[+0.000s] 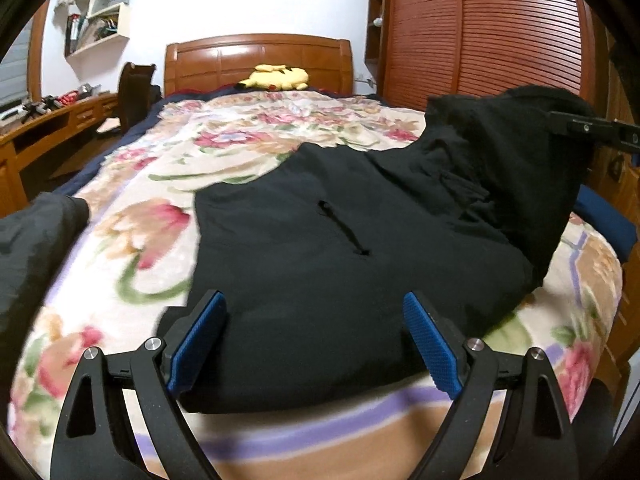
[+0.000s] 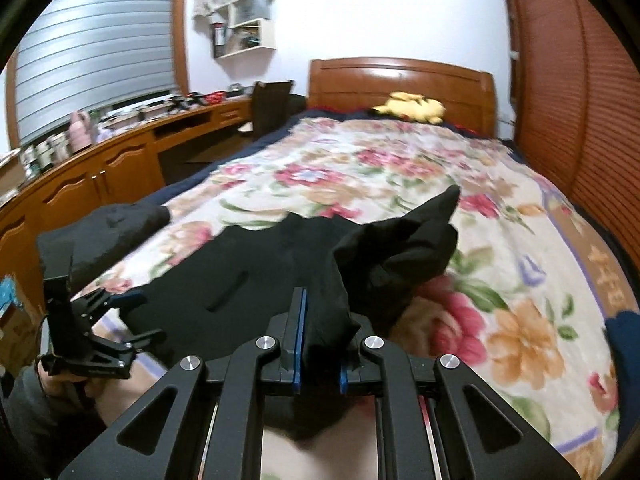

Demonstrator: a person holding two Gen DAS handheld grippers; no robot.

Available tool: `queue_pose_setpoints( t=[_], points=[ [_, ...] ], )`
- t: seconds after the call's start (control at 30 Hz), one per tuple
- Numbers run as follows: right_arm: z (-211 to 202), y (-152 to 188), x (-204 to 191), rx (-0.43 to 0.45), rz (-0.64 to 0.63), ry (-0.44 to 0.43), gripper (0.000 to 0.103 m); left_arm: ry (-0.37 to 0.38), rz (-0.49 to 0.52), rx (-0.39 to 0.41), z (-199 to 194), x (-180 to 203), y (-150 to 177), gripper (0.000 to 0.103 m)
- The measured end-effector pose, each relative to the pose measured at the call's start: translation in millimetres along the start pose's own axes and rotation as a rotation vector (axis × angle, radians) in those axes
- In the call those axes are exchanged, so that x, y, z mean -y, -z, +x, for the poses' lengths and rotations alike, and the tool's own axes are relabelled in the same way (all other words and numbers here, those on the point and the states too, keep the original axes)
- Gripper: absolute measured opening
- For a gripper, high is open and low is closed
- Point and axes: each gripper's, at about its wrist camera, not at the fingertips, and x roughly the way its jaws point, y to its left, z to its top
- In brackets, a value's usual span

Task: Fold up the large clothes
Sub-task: 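Fold the held coat edge over the coat with the right tool, release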

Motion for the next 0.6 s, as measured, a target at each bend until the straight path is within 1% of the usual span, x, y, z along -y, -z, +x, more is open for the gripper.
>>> queue_pose_setpoints(
  t=[0.13, 0.2, 0.27, 0.4, 0.6],
  points=[
    [16.8, -9.4, -22.8, 0.008, -0.043, -0.040, 0.011, -0.007, -0.042, 0.014, -7.5, -16.1, -0.1, 0.091],
    [26.7, -14.7, -27.4, 0.015, -0.056, -0.062, 0.011, -0.011, -0.056, 0.023, -11.7, -23.5, 0.4, 0.091],
    [36.5, -19.1, -35.6, 0.023, -0.070, -0.089, 0.011, -0.030, -0.072, 0.039, -15.8, -33.4, 0.3, 0.091],
    [57.7, -18.3, -47.6, 0.038, -0.082, -0.142, 0.010, -0.054, -0.116, 0.057, -22.5, -54.2, 1.8, 0.091],
    [87.4, -19.6, -61.3, 0.033, -0.093, -0.224, 0.010, -0.096, -0.174, 0.075, -32.3, -81.2, 8.9, 0.091]
  ],
)
